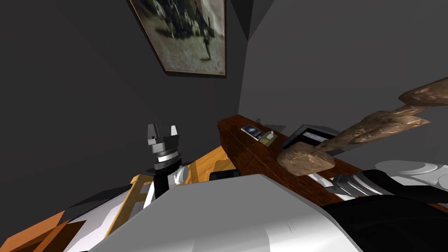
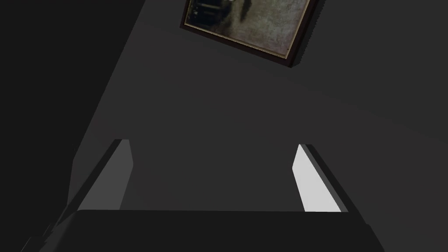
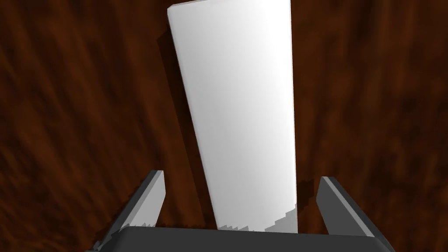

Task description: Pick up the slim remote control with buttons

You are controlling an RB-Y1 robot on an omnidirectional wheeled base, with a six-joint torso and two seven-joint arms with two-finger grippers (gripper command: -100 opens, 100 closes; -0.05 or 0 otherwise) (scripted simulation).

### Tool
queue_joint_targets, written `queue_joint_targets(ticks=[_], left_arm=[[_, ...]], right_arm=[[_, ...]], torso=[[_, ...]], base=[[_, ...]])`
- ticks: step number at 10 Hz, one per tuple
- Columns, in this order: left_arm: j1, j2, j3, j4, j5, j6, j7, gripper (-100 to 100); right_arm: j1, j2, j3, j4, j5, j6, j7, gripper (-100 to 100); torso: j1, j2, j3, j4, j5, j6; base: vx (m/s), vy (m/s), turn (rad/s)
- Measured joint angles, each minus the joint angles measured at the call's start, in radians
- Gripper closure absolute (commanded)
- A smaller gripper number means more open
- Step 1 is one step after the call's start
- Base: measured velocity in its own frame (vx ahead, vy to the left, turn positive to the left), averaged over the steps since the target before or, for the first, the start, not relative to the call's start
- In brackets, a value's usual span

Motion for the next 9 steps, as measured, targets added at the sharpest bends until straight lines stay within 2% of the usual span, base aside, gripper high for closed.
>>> queue_joint_targets(ticks=[4, 5, 6, 8, 9], left_arm=[[0.0, 0.0, 0.0, 0.0, 0.0, 0.0, 0.0, 0], [0.0, 0.0, 0.0, 0.0, 0.0, 0.0, 0.0, 0], [0.0, 0.0, 0.0, 0.0, 0.0, 0.0, 0.0, 0], [0.0, 0.0, 0.0, 0.0, 0.0, 0.0, 0.0, 0], [0.0, 0.0, 0.0, 0.0, 0.0, 0.0, 0.0, 0]], right_arm=[[0.0, 0.0, 0.0, -0.001, 0.0, -0.001, 0.001, 100], [0.0, 0.0, 0.0, -0.001, 0.0, -0.001, 0.0, 0], [0.0, 0.0, 0.0, -0.001, 0.0, -0.001, 0.0, 100], [0.002, -0.036, 0.003, -0.008, -0.019, -0.021, -0.032, 100], [0.001, -0.039, 0.002, -0.009, -0.021, -0.023, -0.035, 0]], torso=[[-0.001, 0.004, 0.003, 0.001, 0.0, 0.001], [-0.001, 0.004, 0.003, 0.001, 0.0, 0.001], [-0.001, 0.004, 0.003, 0.001, 0.0, 0.001], [0.001, 0.012, 0.007, 0.003, 0.001, -0.001], [0.0, 0.01, 0.006, 0.003, 0.0, 0.001]], base=[[0.0, 0.0, 0.0], [0.0, 0.0, 0.0], [-0.1, 0.008, 0.192], [-0.118, 0.0, 0.141], [-0.009, 0.0, -0.008]])
